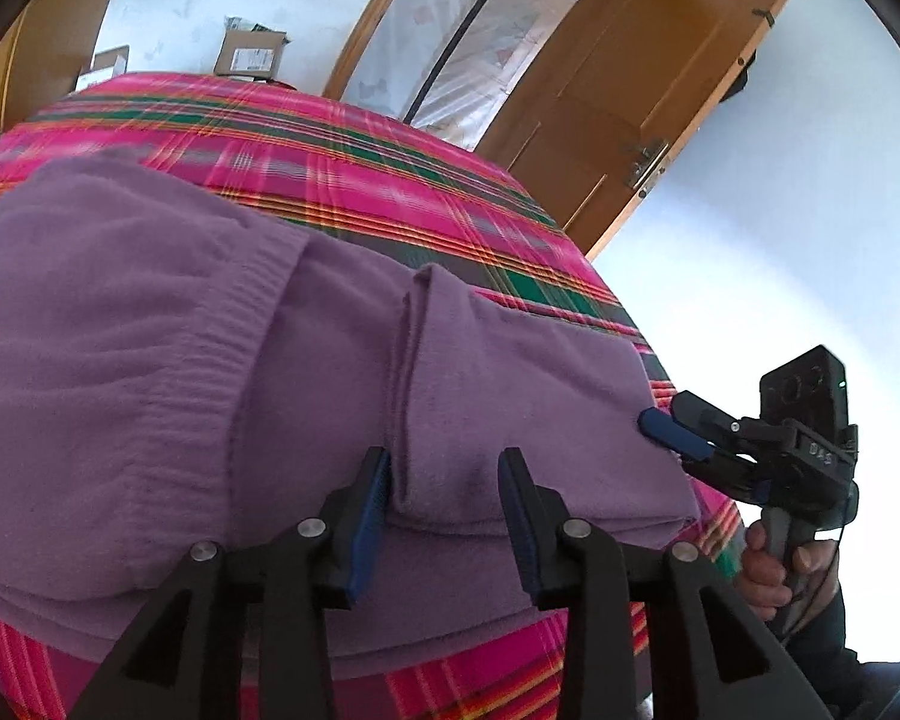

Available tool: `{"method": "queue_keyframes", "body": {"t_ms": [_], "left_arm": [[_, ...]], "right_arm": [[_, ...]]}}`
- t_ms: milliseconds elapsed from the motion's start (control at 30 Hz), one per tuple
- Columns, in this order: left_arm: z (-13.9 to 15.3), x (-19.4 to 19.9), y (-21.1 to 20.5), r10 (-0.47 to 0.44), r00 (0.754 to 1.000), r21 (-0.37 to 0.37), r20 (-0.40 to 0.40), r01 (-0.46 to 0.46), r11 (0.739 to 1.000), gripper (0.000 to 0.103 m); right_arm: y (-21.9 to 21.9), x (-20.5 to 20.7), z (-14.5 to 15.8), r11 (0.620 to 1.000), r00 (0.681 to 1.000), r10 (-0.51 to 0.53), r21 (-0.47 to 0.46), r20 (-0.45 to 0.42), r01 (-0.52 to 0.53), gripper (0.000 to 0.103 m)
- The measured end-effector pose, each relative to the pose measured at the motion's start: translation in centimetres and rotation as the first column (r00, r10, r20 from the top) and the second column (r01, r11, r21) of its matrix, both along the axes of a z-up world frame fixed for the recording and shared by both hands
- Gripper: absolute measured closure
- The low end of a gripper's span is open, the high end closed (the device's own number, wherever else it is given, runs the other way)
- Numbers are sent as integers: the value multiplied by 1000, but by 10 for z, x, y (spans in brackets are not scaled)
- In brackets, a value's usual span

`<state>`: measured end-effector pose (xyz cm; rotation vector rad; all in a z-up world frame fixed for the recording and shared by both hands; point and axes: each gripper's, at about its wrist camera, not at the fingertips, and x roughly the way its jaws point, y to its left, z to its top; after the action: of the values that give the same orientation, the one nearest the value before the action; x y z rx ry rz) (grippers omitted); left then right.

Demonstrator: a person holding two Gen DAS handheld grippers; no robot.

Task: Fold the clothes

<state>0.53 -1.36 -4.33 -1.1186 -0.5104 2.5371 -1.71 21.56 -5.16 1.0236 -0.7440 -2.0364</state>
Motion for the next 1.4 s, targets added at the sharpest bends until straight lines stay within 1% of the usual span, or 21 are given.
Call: {"method": "queue_keyframes", "body": {"t_ms": [67,133,167,233,367,467,500,600,733,833,900,967,1000,1033,1100,1133,1167,1200,1267,1333,1400], "left_arm": [[1,0,6,4,1000,-42,-6,-5,999,66],[1,-2,11,4,1000,-72,-7,-5,997,86],[1,-2,11,2,1000,-65,-6,-3,998,86],[2,-2,9,1,1000,-38,-8,-1,999,92],[12,4,-3,16,999,18,-45,-15,1000,92],[18,9,-18,51,997,28,-59,-50,998,92],[16,10,-22,59,997,27,-54,-58,998,92],[3,5,-23,58,998,22,5,-59,998,92],[6,6,-21,53,999,6,-6,-53,999,90],[17,9,-25,60,997,-5,-38,-60,998,87],[22,11,-28,87,995,-18,-56,-89,996,87],[28,13,-31,113,991,-26,-73,-115,993,87],[30,12,-33,121,990,-22,-79,-123,992,87],[32,13,-34,126,988,-19,-86,-128,992,87],[36,12,-33,106,990,-19,-95,-108,994,87],[37,9,-29,88,991,-24,-99,-91,996,87],[38,3,-24,66,992,-33,-106,-70,997,87],[39,-4,-18,48,993,-47,-109,-53,997,87],[37,-19,-8,28,994,-71,-104,-35,997,87],[33,-36,-2,21,996,-91,-87,-29,995,87],[26,-53,0,37,998,-104,-52,-42,994,87]], "right_arm": [[1,2,1,1000,1000,-1,-1,-2,1,66],[2,2,1,1000,1000,-4,-3,-2,4,66],[3,2,1,1000,1000,-6,-3,-1,6,66],[4,2,1,1000,1000,-10,-3,-2,10,66],[8,5,4,1000,1000,-21,-4,-8,21,66],[10,8,9,999,999,-32,-6,-17,32,66],[11,9,10,999,999,-33,-7,-21,33,66],[7,10,12,999,999,-36,1,-31,36,66],[2,9,13,998,998,-55,31,-40,57,66],[0,5,21,994,995,-77,71,-64,81,66],[-2,1,26,990,993,-91,98,-81,98,67],[-5,-6,29,985,992,-92,139,-88,104,72],[-8,-12,30,980,992,-93,167,-85,107,76],[-13,-17,30,976,992,-90,193,-85,105,78],[-22,-27,29,965,993,-81,241,-86,100,79],[-26,-32,25,958,993,-85,267,-78,103,80],[-29,-37,21,950,993,-92,294,-68,108,85],[-30,-41,16,946,994,-99,304,-55,111,92],[-26,-46,11,952,993,-115,282,-35,120,96],[-23,-48,11,954,992,-125,271,-25,127,96],[-22,-41,17,955,992,-119,268,-46,127,90]]}}
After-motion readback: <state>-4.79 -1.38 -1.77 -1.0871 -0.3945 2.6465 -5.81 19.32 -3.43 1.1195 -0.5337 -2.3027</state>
